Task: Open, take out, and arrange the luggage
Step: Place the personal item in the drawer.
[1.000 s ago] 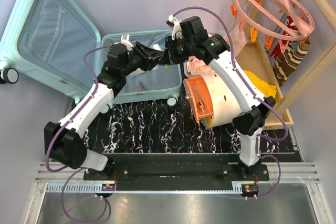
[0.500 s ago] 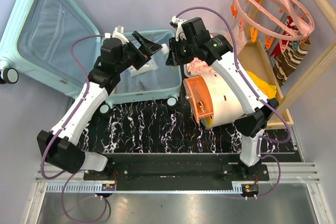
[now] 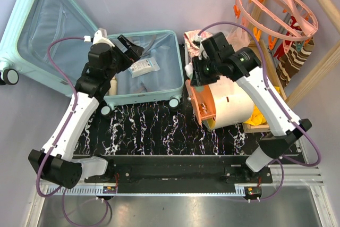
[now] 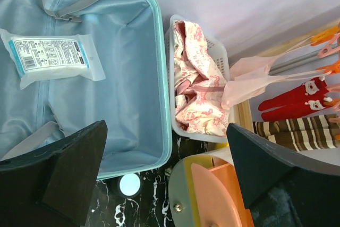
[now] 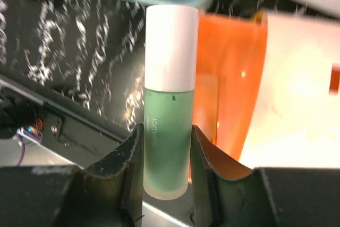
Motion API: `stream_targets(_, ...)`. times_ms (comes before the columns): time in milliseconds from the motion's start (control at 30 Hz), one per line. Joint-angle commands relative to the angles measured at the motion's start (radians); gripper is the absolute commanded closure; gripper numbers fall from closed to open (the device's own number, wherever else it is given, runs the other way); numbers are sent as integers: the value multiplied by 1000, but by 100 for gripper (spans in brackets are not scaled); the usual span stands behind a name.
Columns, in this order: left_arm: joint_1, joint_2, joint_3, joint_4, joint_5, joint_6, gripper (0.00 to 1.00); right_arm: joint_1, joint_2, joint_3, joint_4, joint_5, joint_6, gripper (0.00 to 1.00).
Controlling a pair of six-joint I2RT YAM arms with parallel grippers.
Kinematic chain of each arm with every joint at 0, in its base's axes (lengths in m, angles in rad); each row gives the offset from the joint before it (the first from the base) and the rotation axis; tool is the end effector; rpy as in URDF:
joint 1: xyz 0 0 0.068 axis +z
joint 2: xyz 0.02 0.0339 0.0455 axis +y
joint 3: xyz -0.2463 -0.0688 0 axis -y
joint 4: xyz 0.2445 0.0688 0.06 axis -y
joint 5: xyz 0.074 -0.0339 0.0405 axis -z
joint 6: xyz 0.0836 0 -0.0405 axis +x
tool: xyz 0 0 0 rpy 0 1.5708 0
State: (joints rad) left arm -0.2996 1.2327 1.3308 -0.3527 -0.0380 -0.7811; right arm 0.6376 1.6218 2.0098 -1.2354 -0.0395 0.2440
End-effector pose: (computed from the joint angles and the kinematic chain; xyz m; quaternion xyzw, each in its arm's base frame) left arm 0.3145 -0.0938 0.3898 -0.1999 0.7654 -0.3017 0.5321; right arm 0.2716 0.2053 0.3894 -0.1897 0.9157 0.1677 0.3121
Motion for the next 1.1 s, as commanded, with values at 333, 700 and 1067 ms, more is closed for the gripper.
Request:
stream_targets(333,10,47,4,49,32,25,1,-4,-97,-137,-160,24,77,100)
stream_targets(700,25,85,15,49,61,26,1,-6,-34,-111,-226,144,40,94)
stream_targets(1067,42,128,54,50,69,36,1,-4,47,-14,-302,204,-20,66)
